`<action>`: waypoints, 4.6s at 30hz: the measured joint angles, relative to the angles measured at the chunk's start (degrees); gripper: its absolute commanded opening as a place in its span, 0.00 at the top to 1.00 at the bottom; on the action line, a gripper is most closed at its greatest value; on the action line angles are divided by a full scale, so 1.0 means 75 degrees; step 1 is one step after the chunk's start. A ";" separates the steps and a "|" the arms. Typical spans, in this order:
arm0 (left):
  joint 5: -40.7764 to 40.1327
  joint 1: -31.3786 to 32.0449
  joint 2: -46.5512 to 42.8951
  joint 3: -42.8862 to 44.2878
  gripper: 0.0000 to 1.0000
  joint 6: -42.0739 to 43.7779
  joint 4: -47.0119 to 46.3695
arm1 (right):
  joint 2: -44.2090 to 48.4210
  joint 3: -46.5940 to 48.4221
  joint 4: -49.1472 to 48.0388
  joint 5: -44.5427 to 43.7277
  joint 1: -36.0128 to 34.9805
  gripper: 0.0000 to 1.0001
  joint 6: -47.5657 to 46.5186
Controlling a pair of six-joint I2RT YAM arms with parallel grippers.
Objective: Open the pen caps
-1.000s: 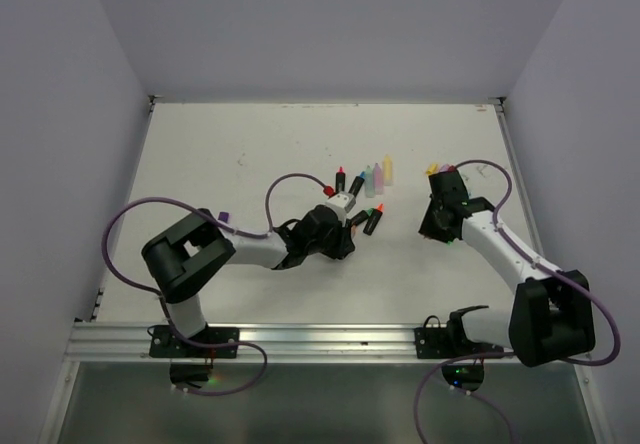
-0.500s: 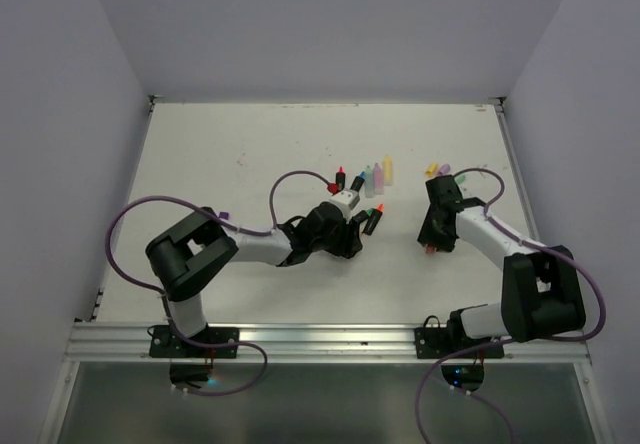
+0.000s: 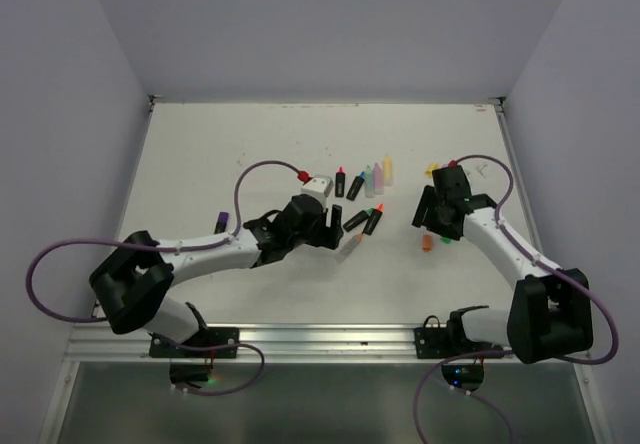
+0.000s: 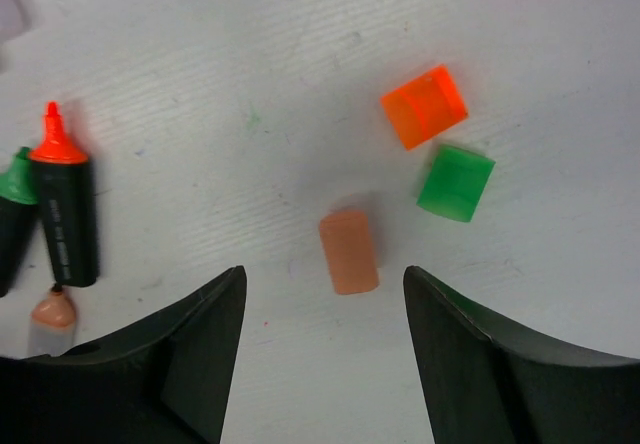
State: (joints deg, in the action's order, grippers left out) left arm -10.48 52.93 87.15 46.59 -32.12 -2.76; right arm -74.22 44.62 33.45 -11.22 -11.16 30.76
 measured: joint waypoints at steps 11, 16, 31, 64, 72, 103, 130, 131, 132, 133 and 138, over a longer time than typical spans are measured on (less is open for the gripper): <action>-0.1134 -0.0242 -0.2769 -0.2288 0.40 -0.1795 0.2159 | 0.0402 0.0577 -0.0117 0.0801 -0.0280 0.32 -0.0335; -0.1276 -0.0347 -0.3089 -0.2646 0.41 -0.2133 0.2550 | 0.0312 0.0577 -0.0219 0.1064 -0.0650 0.32 -0.0341; -0.1373 -0.1988 -0.1460 -0.2101 0.42 -0.1457 0.1539 | 0.0568 0.0516 -0.0251 0.1125 -0.1239 0.32 -0.0329; -0.0667 -0.3733 -0.1970 -0.2285 0.12 -0.0437 0.1839 | 0.0557 0.0230 -0.0641 0.1664 -0.1297 0.33 -0.0393; -0.0589 -0.3724 -0.2958 -0.3264 0.19 -0.1020 0.1058 | 0.0557 0.0207 -0.0766 0.1842 -0.1297 0.33 -0.0388; -0.3652 -0.1364 -0.0813 -0.1711 0.77 -0.3943 0.3022 | 0.0851 0.0134 -0.0764 0.1830 -0.1297 0.33 -0.0452; -0.0315 -0.0221 -0.2594 -0.2410 1.00 -0.0277 -0.0388 | -0.0530 0.0323 -0.3101 0.5292 -0.2145 0.39 0.0175; -0.0274 -0.0184 -0.2594 -0.2410 1.00 -0.0227 -0.0455 | -0.0641 0.0323 -0.3238 0.5377 -0.2197 0.39 0.0254; -0.0224 -0.0140 -0.2594 -0.2410 1.00 -0.0207 -0.0527 | -0.0743 0.0326 -0.3346 0.5444 -0.2267 0.39 0.0338; -0.0181 -0.0099 -0.2594 -0.2410 1.00 -0.0175 -0.0600 | -0.0854 0.0344 -0.3453 0.5485 -0.2337 0.39 0.0428; -0.0044 0.0003 -0.2532 -0.2407 1.00 -0.0160 -0.0839 | -0.1215 0.0437 -0.3885 0.5645 -0.2710 0.40 0.0746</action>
State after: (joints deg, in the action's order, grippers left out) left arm -10.81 52.95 68.16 28.53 -33.32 -9.06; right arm -83.33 47.90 4.32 31.11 -31.48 36.36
